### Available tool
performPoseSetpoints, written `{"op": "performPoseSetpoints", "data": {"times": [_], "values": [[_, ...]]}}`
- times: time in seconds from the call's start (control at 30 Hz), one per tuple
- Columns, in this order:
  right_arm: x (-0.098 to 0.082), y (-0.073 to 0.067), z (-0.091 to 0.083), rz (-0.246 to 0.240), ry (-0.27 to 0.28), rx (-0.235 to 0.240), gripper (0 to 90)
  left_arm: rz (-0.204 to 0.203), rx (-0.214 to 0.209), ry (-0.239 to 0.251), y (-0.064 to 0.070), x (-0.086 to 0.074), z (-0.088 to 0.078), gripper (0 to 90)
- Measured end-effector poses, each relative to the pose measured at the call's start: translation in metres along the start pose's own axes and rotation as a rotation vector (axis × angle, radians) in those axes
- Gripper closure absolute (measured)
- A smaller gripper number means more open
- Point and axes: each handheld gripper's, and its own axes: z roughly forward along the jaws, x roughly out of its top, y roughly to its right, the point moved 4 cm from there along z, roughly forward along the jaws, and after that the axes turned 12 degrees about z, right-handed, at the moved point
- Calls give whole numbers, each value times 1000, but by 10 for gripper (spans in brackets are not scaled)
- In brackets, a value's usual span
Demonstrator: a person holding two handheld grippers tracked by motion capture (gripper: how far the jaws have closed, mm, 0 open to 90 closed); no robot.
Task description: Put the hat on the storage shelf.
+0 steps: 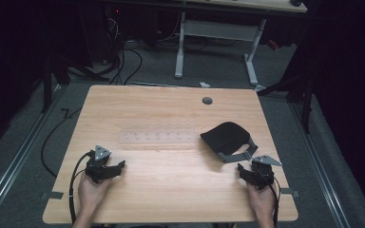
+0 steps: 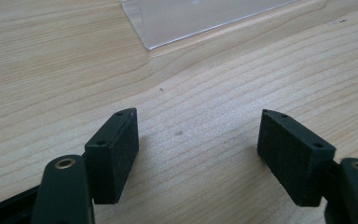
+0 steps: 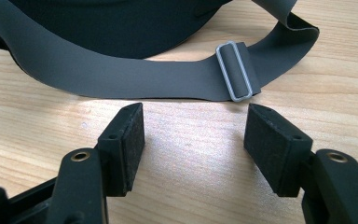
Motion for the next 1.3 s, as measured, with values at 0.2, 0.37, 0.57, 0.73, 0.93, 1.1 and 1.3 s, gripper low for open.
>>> {"op": "performPoseSetpoints", "data": {"times": [0.2,0.37,0.57,0.73,0.93,1.1,1.3], "values": [[0,0,0,0,0,1,382,2,-3,-3,0,0,0,295],[0,0,0,0,-1,2,382,1,-4,-1,0,0,0,295],[0,0,0,-1,-1,1,381,2,-3,-3,0,0,0,295],[0,0,0,2,-3,0,379,2,-2,-2,0,0,0,295],[1,0,0,-1,-1,1,392,0,-2,0,0,0,0,295],[1,1,0,-1,-1,-3,402,0,-2,0,0,0,0,295],[0,0,-1,4,4,4,447,0,-1,0,0,0,0,295]]}}
